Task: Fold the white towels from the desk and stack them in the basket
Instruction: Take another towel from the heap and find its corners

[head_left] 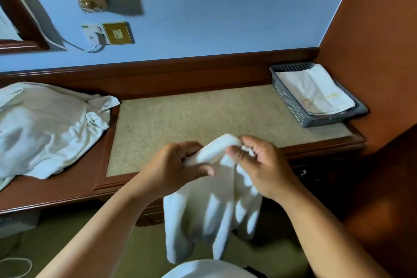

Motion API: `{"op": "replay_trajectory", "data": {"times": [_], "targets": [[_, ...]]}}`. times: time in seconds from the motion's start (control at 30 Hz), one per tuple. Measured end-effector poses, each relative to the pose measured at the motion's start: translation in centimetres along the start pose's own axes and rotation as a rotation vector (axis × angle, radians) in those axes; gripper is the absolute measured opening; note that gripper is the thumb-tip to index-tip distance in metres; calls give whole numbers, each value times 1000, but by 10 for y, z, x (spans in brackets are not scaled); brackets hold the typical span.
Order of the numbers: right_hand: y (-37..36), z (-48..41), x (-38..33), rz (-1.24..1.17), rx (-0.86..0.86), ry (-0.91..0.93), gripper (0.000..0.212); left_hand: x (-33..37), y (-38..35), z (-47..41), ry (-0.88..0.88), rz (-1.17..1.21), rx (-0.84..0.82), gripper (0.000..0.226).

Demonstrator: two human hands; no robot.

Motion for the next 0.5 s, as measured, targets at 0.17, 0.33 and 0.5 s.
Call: {"op": "replay_trajectory", "data": {"times": [0.17,0.33,0.5], "targets": [[90,-7,25,-253,497,-212,20,-72,-46,15,420,-214,-131,28],[154,-9,67,316,227,-326,38,-31,-38,-10,192,-18,268,32],[118,6,56,263,-233,-64,79,91,-83,-66,-222,-198,-17,26]]}}
Point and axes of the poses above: each hand's wrist, its own z-axis away from the middle knuckle, its own y-axis out of the back of the hand, x = y × z, the point moved 4 cm from there along -z, towards the middle knuckle, and after that the axes turned 11 degrees about z, right-handed, at the moved point
